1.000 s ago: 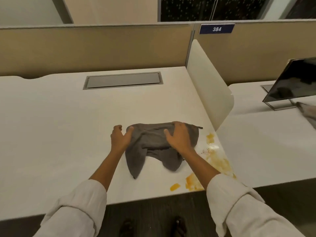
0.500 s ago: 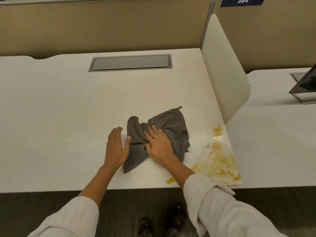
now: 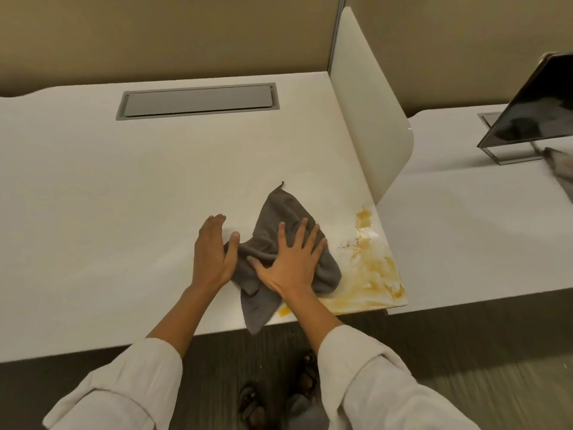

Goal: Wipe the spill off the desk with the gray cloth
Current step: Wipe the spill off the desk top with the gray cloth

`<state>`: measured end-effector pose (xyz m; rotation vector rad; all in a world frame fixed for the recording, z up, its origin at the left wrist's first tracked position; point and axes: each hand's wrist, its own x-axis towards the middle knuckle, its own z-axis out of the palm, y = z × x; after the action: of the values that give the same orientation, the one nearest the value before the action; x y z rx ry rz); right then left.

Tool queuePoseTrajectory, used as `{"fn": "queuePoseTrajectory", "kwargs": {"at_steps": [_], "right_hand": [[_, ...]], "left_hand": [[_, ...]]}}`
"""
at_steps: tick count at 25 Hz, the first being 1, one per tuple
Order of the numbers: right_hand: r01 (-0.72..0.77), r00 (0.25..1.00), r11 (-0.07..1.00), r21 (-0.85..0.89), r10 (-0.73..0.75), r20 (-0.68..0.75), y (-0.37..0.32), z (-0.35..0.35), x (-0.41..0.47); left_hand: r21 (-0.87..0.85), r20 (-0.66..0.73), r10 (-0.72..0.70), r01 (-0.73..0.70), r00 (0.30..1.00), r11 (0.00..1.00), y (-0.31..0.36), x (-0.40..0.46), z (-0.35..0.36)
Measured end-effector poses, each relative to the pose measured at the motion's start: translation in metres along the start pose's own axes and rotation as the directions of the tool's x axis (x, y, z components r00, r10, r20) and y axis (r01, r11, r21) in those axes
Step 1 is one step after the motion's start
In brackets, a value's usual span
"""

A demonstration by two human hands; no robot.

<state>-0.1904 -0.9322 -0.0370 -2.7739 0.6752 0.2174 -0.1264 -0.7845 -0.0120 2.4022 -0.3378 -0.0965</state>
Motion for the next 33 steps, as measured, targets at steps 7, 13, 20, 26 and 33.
{"fn": "queuePoseTrajectory", "kwargs": {"at_steps": [7, 13, 20, 26, 33], "right_hand": [[0.202, 0.975, 0.978, -0.058, -0.206, -0.084, -0.022, -0.001, 0.07], [0.374, 0.925, 0.927, -0.008, -0.374, -0.073, -0.031, 0.025, 0.0], [0.113, 0.982, 0.986, -0.122, -0.129, -0.135, 0.071, 0.003, 0.019], [0.319, 0.937, 0.948, -0.021, -0.319, -0.144, 0.019, -0.009, 0.083], [0.432, 0.898, 0.899, 0.071, -0.422, -0.123, -0.013, 0.028, -0.05]], "left_hand": [[0.012, -0.024, 0.024, -0.024, 0.999, 1.0, -0.005, -0.005, -0.007], [0.057, 0.08, 0.175, -0.18, 0.981, 0.982, -0.024, -0.01, -0.008], [0.107, 0.075, 0.16, -0.168, 0.984, 0.98, -0.024, -0.008, -0.013], [0.083, 0.057, 0.161, -0.165, 0.985, 0.983, -0.028, -0.012, -0.014], [0.057, 0.081, 0.167, -0.172, 0.983, 0.983, -0.026, -0.011, -0.014]]}}
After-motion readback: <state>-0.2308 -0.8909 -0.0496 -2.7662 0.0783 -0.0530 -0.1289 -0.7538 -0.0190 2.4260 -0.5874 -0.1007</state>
